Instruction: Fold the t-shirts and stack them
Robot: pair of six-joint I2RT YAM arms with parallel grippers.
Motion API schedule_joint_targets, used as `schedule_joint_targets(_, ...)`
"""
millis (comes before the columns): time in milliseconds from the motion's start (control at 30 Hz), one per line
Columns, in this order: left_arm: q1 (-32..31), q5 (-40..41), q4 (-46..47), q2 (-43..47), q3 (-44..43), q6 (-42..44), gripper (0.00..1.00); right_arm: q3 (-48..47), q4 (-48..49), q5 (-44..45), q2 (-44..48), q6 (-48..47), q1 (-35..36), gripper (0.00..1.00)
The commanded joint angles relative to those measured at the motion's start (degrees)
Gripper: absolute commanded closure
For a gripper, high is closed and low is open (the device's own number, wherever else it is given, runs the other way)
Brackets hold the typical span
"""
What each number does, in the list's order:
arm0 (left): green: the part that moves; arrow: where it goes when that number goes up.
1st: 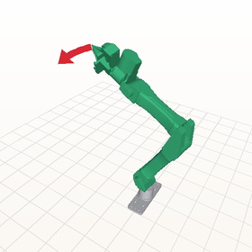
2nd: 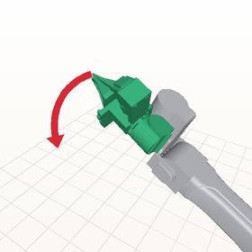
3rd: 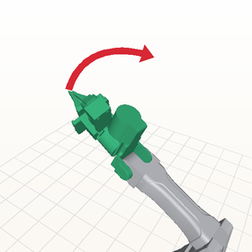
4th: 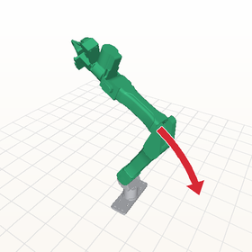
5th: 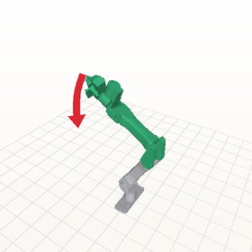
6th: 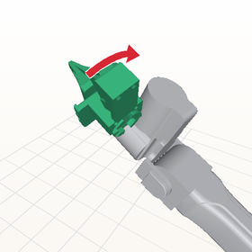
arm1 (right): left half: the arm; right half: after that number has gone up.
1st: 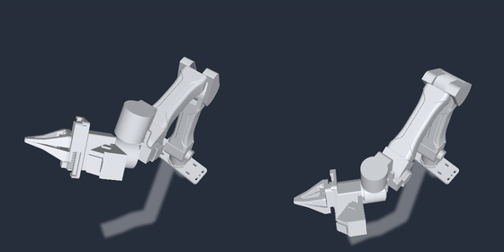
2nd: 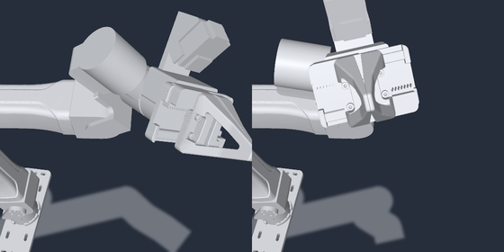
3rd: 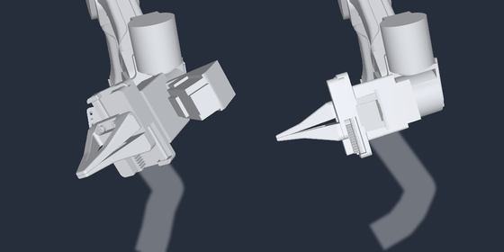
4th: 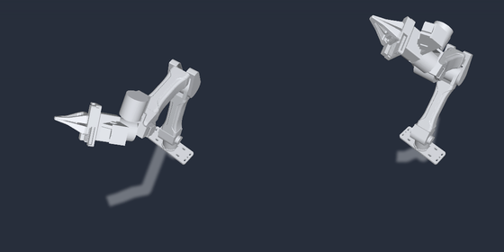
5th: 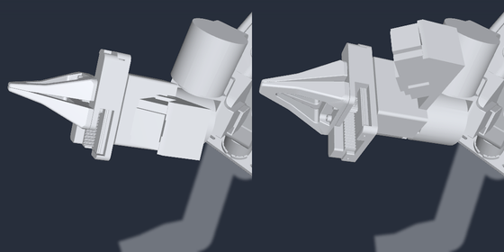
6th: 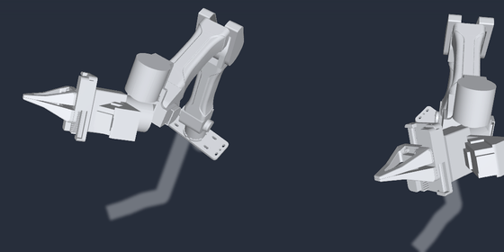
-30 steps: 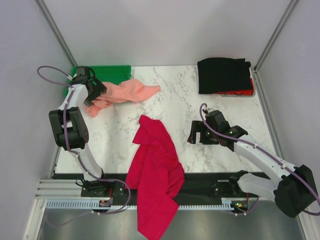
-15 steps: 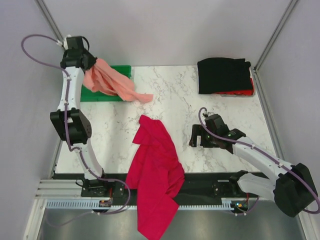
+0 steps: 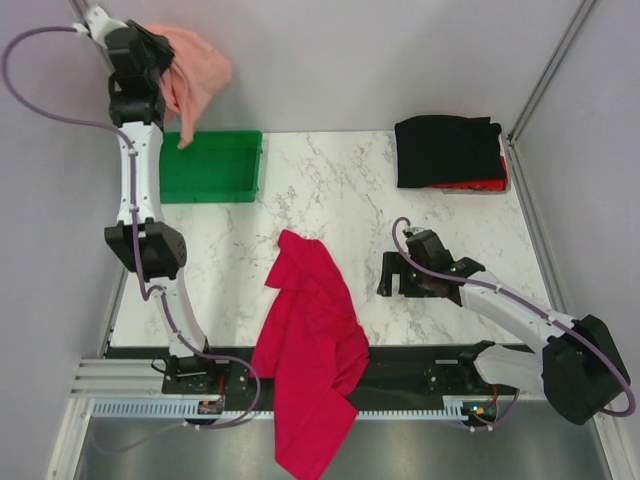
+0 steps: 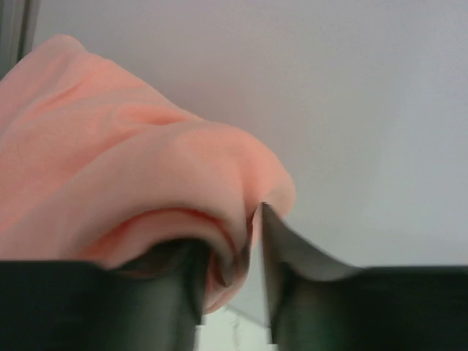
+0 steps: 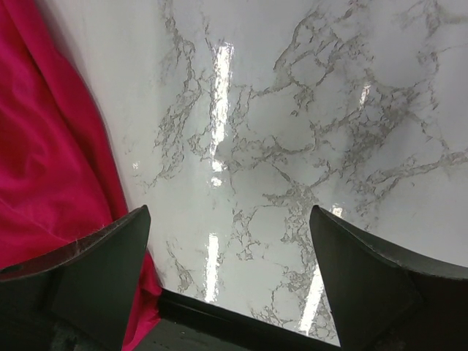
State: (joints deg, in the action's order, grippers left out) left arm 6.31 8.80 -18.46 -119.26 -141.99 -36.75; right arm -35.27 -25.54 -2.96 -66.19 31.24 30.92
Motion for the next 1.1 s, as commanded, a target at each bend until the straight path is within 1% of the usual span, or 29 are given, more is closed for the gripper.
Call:
schedule_joint_targets(0,-0.59,-1.86,-3.33,-4.31,6.72,0.37,0.43,-0.42,1.90,0.41,-0.43,-0.39,0.11,0.02)
schedule_joint_targets(33,-0.42,-0.81,-4.30,-2.66,8.21,-0.42,0.27,-0.59,1.98,0.41,-0.34,-0.57,0.02,0.02)
schedule_joint_targets(67,-0.50,0.59,-6.65,-1.25,11.18,-0.69,0.01,-1.38,2.25,-0.02,-0.34,-0.66,0.11,0.02)
schedule_joint_targets(133,-0.42,2.62,-6.68,2.70,16.11,-1.82,0.00,-2.26,2.95,-1.60,-0.43,-1.27,0.20,0.02)
schedule_joint_targets(167,-0.42,2.45,-6.59,6.29,19.79,-1.83,0.00,-2.61,4.08,-4.22,-0.43,-1.36,0.20,0.02)
schedule_joint_targets(233,-0.59,0.79,-6.59,10.43,22.80,-1.66,0.00,-3.58,6.80,-6.78,-0.78,-0.58,1.42,0.02)
schedule_joint_targets(267,-0.51,-0.09,-6.68,14.89,26.29,-1.83,0.00,-5.15,7.52,-7.14,-1.82,-0.22,2.65,0.02)
schedule_joint_targets(333,-0.51,-2.28,-6.59,19.75,30.79,-3.32,0.00,-8.57,7.96,-5.66,-4.19,0.04,8.44,0.02)
schedule_joint_targets(367,-0.50,-3.16,-6.68,25.60,35.68,-3.41,0.00,-13.55,7.53,-3.13,-7.95,-0.30,13.16,0.02)
schedule_joint_targets(433,-0.59,-4.92,-6.77,31.95,41.59,-4.02,0.00,-19.46,5.25,-1.09,-12.88,-1.62,17.32,0.02)
schedule_joint_targets(467,-0.51,-5.54,-6.68,34.95,47.19,-3.68,0.00,-22.53,3.85,0.22,-18.56,-3.19,19.08,0.02)
schedule_joint_targets(500,-0.59,-5.89,-6.77,41.41,50.12,-2.89,0.00,-29.70,2.09,2.59,-21.58,-4.16,22.49,0.03)
schedule_joint_targets(533,-0.51,-6.59,-6.85,44.52,53.02,-2.28,0.00,-33.60,0.07,4.35,-24.74,-5.39,24.17,0.04)
schedule_joint_targets(567,-0.50,-7.04,-7.20,47.51,58.09,-1.31,0.00,-41.30,-3.78,5.67,-30.60,-8.19,25.84,0.05)
schedule_joint_targets(600,-0.59,-7.13,-8.16,50.85,60.32,-0.35,0.00,-45.20,-5.73,7.34,-33.53,-9.17,28.99,0.05)
schedule_joint_targets(633,-0.51,-7.48,-10.00,56.36,62.52,1.75,0.00,-48.81,-9.06,10.66,-36.43,-10.40,30.24,0.05)
schedule_joint_targets(667,-0.50,-6.87,-12.02,59.29,65.41,3.08,0.00,-55.37,-10.22,11.83,-41.77,-11.37,31.39,0.05)
schedule_joint_targets(700,-0.50,-6.25,-13.95,61.76,66.48,4.13,0.00,-58.39,-11.36,13.23,-44.35,-12.43,32.70,0.05)
schedule_joint_targets(733,-0.50,-5.55,-15.54,66.22,67.45,6.41,0.00,-61.12,-13.46,14.81,-46.81,-12.70,33.15,0.07)
schedule_joint_targets(767,-0.50,-5.28,-19.12,68.18,69.20,7.13,0.00,-65.33,-13.83,15.09,-51.10,-13.05,33.50,0.08)
schedule_joint_targets(833,-0.42,-6.94,-21.00,72.39,71.49,9.15,0.00,-68.43,-14.36,15.79,-54.64,-13.05,34.38,0.11)
schedule_joint_targets(867,-0.50,-7.30,-22.22,75.90,74.03,9.76,0.00,-70.36,-14.62,16.84,-57.61,-12.79,34.65,0.12)
schedule_joint_targets(967,-0.68,-7.65,-25.91,81.80,78.60,10.47,0.00,-73.35,-15.06,17.63,-62.11,-12.35,35.17,0.15)
schedule_joint_targets(1067,-0.94,-7.04,-26.80,85.58,83.10,11.09,0.00,-75.99,-15.42,20.52,-65.45,-13.14,35.70,0.16)
